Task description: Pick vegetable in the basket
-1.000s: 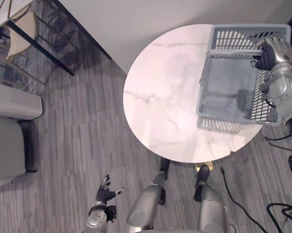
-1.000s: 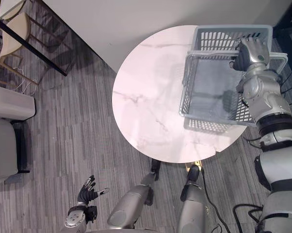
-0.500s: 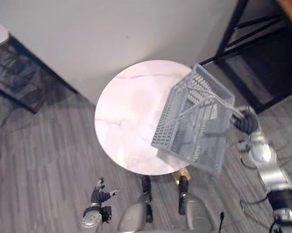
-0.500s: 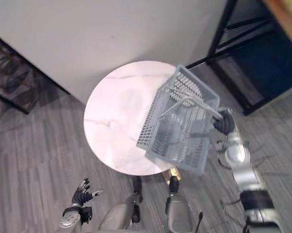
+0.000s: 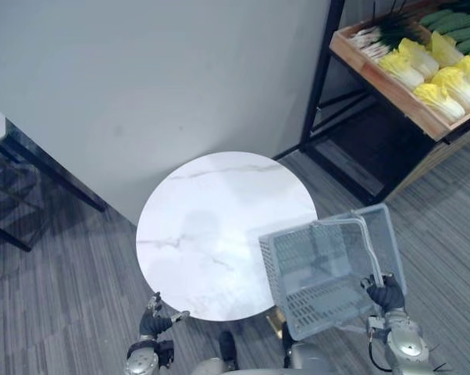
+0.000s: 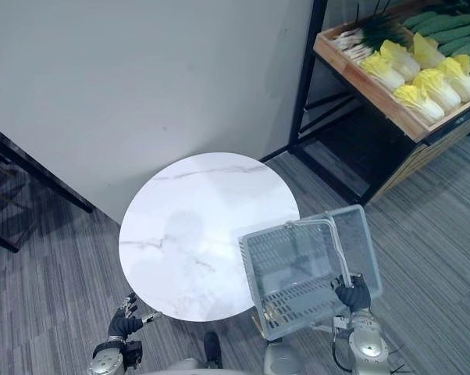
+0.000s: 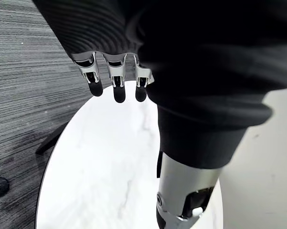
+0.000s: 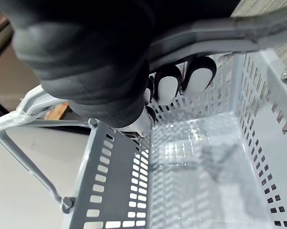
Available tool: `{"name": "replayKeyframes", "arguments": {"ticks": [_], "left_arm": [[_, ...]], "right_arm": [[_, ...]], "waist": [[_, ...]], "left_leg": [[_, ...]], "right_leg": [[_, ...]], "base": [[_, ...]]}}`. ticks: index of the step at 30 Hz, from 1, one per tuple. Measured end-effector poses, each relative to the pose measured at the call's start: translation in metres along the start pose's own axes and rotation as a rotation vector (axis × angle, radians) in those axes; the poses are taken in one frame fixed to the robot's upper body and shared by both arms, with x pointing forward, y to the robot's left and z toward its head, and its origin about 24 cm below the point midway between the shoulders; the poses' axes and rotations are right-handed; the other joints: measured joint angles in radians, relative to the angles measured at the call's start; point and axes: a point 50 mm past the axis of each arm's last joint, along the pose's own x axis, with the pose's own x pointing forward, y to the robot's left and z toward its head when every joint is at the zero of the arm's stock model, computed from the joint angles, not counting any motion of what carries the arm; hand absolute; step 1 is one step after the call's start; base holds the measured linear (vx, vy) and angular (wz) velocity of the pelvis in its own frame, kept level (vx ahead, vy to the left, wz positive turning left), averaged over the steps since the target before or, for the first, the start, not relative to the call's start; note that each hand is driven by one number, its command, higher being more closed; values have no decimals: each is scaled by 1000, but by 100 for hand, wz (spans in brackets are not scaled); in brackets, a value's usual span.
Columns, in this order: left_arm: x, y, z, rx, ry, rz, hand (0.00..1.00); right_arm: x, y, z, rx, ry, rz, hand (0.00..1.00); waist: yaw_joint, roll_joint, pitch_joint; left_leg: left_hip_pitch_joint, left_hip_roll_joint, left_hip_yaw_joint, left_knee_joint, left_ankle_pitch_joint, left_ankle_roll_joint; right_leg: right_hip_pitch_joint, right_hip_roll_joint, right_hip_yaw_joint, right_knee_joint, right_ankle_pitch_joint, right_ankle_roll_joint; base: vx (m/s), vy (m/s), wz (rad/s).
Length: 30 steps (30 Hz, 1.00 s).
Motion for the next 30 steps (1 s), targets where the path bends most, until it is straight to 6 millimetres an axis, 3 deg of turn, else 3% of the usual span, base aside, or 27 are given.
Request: {"name": "replayKeyframes", "arguments": {"ticks": [2, 3, 4, 5, 6, 7, 8, 9, 10, 12, 13, 14, 15, 16, 17, 19, 20, 22, 25, 30], "left_arm": [[3, 1, 10, -1, -40, 3, 0], [4, -1, 20, -8, -81, 1, 0], [6, -1, 29, -21, -118, 7, 0], [7, -2, 32, -20, -126, 4, 0], [7, -2, 33, -21, -129, 3, 0], [6, -2, 31, -23, -124, 4, 0], [5, -3, 29, -33, -115, 7, 0], [5, -3, 28, -36, -113, 13, 0], [5, -2, 28, -42, -114, 27, 0], [4, -6, 27, -79, -106, 34, 0], [3, -12, 25, -108, -96, 28, 0], [0, -17, 21, -133, -77, 25, 0], [-1, -19, 20, -136, -74, 21, 0], [-2, -22, 19, -144, -69, 19, 0], [-3, -22, 17, -148, -65, 22, 0], [-8, -19, 9, -147, -37, 33, 0], [-10, -19, 6, -148, -30, 35, 0], [-12, -19, 3, -166, -16, 37, 0], [-11, -23, 8, -188, -32, 32, 0], [-10, -25, 10, -185, -40, 27, 0]], "right_arm": [[0, 0, 0, 69, 4, -41, 100], [0, -1, 2, 103, 0, -63, 100], [1, -1, 4, 133, -5, -76, 100], [1, -2, 4, 147, -7, -85, 100], [-2, -4, 0, 160, 8, -105, 100], [-8, -8, -7, 171, 34, -126, 100], [-13, -11, -13, 163, 56, -135, 100], [-15, -12, -15, 159, 62, -138, 100], [-15, -13, -15, 157, 65, -140, 100], [-12, -13, -13, 156, 55, -141, 100], [-12, -14, -12, 152, 52, -142, 100], [-10, -15, -10, 146, 46, -147, 100], [-11, -16, -10, 145, 48, -157, 100], [-12, -20, -13, 143, 56, -176, 100], [-12, -22, -12, 147, 54, -185, 100], [-13, -22, -9, 159, 41, -198, 100], [-13, -22, -7, 163, 31, -196, 100], [-12, -18, 3, 180, -9, -184, 100], [-10, -19, 11, 200, -42, -187, 100], [-14, -18, 8, 222, -29, -194, 100]], "waist": [[-1, -25, 3], [-1, -30, 4], [19, -24, 17], [21, -28, 20], [23, -37, 18], [24, -44, 14], [31, -74, -1], [33, -71, -1], [36, -86, -9], [67, -66, -9], [83, -43, -3], [79, -8, 7], [74, -6, 7], [69, -19, 12], [70, -18, 13], [54, -18, 13], [51, -18, 13], [54, -14, 14], [42, -7, 8], [29, -24, 2]], "left_leg": [[-71, 5, 18, 96, -26, 23], [-116, 25, 60, 169, -45, 46], [-146, 66, 79, 206, -72, 56], [-154, 74, 80, 225, -82, 57], [-152, 79, 73, 243, -89, 56], [-157, 77, 64, 256, -88, 55], [-184, 77, 53, 286, -85, 50], [-206, 78, 48, 301, -78, 41], [-245, 85, 40, 331, -62, 20], [-310, 126, 46, 344, -20, -10], [-333, 159, 41, 327, 18, -30], [-340, 181, 19, 290, 87, -44], [-338, 178, 10, 242, 154, -54], [-331, 179, 9, 213, 181, -71], [-336, 179, 13, 271, 136, -68], [-312, 178, 15, 479, -59, -49], [-297, 180, 11, 510, -93, -50], [-222, 180, -24, 585, -219, -58], [-117, 171, -5, 441, -291, -45], [-79, 156, 49, 368, -283, -71]], "right_leg": [[-49, -7, 13, 35, 1, 4], [-61, -3, 34, 19, 19, 53], [-104, 3, 16, 176, -36, 8], [-128, -6, 7, 307, -91, -26], [-129, -34, 2, 460, -151, -28], [-106, -77, 14, 592, -200, -8], [-51, -121, 51, 650, -225, 3], [-22, -129, 63, 634, -226, 3], [24, -141, 75, 547, -261, 26], [46, -106, 31, 399, -330, 61], [43, -76, -2, 351, -358, 44], [29, -44, -35, 368, -362, 28], [14, -42, -49, 383, -364, 17], [-9, -49, -77, 387, -356, -23], [-14, -48, -86, 386, -349, -36], [-25, -41, -107, 384, -327, -63], [-32, -35, -106, 384, -321, -68], [-60, 2, -84, 375, -288, -78], [-95, 39, -80, 379, -268, -76], [-115, 44, -33, 365, -233, -59]], "base": [[-133, -19, -34], [-137, -23, -40], [-166, -24, -45], [-125, -33, -30], [-104, -78, 1], [-87, -180, 13], [-105, -217, 18], [-128, -222, 23], [-136, -236, 10], [-217, -296, -23], [-326, -349, -7], [-356, -347, 24], [-322, -281, 58], [-245, -203, 44], [-222, -253, 44], [-159, -239, 31], [-190, -175, -1], [-172, -108, -35], [-172, -24, -18], [-121, 58, -28]]}}
